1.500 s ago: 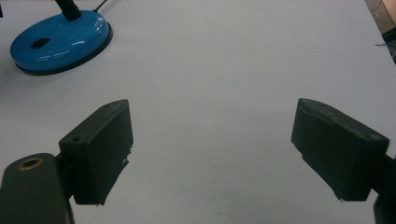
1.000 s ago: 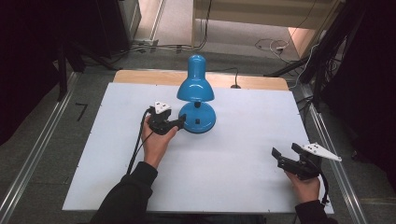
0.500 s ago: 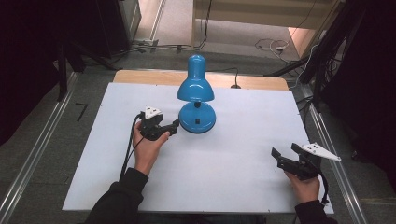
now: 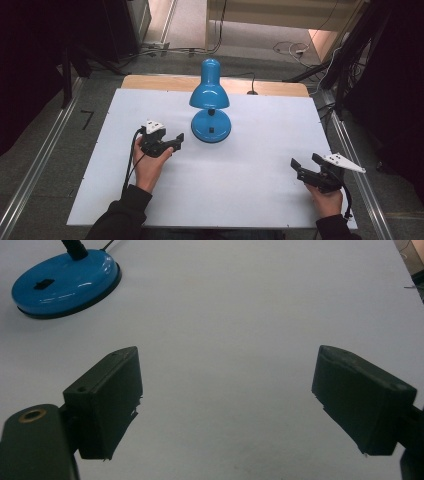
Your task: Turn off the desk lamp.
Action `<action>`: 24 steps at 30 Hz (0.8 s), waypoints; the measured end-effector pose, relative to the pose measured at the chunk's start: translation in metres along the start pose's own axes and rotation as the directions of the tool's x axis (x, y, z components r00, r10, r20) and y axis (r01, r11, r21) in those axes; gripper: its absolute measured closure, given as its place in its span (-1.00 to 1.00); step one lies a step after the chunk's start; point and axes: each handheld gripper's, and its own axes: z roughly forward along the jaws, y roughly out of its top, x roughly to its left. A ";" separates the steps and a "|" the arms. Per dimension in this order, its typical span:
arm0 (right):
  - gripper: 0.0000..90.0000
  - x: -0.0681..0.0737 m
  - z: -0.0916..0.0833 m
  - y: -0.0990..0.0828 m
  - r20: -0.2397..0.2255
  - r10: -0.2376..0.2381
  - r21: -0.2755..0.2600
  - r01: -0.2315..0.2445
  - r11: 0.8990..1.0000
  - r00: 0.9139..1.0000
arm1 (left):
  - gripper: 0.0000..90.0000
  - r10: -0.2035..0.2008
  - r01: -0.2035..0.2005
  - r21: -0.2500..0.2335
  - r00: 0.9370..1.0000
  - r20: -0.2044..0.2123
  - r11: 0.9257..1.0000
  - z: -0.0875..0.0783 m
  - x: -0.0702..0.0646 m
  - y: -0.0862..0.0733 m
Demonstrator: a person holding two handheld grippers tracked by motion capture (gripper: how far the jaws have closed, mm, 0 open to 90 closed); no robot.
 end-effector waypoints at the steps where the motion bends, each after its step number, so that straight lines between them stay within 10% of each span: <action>1: -0.75 0.000 0.000 0.000 0.000 0.000 0.000 0.000 1.000 1.000 | -0.39 -0.001 0.001 0.000 1.000 -0.002 1.000 -0.002 0.001 -0.001; 24: -0.75 0.000 0.000 0.000 0.005 -0.002 0.001 0.002 1.000 1.000 | -0.46 -0.004 0.004 0.007 1.000 -0.010 1.000 -0.026 0.008 -0.015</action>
